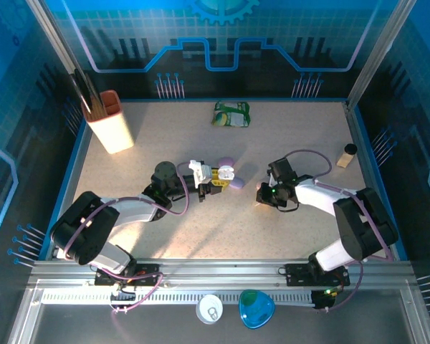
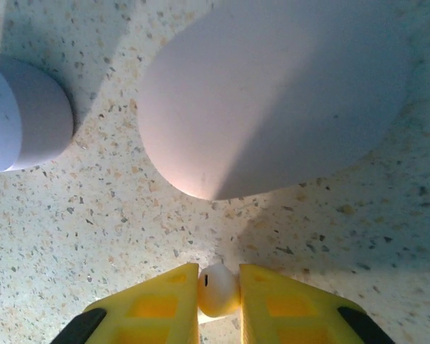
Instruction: Insert wireless bluetooth earbuds into charging case
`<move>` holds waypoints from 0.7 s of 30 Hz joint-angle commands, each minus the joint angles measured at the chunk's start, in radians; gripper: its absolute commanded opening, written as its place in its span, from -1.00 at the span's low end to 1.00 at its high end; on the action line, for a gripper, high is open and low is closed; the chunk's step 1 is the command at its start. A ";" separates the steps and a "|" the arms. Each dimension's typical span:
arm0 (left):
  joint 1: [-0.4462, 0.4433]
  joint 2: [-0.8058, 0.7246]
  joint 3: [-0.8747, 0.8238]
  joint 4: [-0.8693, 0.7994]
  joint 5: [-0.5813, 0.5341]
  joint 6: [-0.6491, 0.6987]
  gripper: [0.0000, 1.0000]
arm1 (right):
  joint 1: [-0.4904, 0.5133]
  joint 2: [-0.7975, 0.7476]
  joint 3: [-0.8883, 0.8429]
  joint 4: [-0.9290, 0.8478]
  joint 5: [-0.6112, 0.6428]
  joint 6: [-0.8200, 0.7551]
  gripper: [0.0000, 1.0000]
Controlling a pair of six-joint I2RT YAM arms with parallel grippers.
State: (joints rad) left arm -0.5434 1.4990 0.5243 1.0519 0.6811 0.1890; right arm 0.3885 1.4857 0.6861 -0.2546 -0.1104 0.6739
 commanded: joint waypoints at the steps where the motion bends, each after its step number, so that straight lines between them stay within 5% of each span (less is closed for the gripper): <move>1: 0.000 0.006 -0.009 0.000 -0.021 0.037 -0.94 | 0.021 -0.104 -0.006 0.008 0.096 -0.059 -0.60; 10: 0.000 0.040 0.014 -0.021 -0.029 0.037 -0.92 | 0.098 -0.369 -0.007 0.124 0.195 -0.308 -0.60; 21: 0.000 0.044 0.058 -0.125 0.012 0.019 -0.89 | 0.203 -0.516 0.066 0.210 0.063 -0.542 -0.62</move>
State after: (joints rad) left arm -0.5434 1.5326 0.5491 0.9600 0.6617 0.2016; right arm 0.5613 0.9844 0.7132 -0.0849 0.0017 0.2245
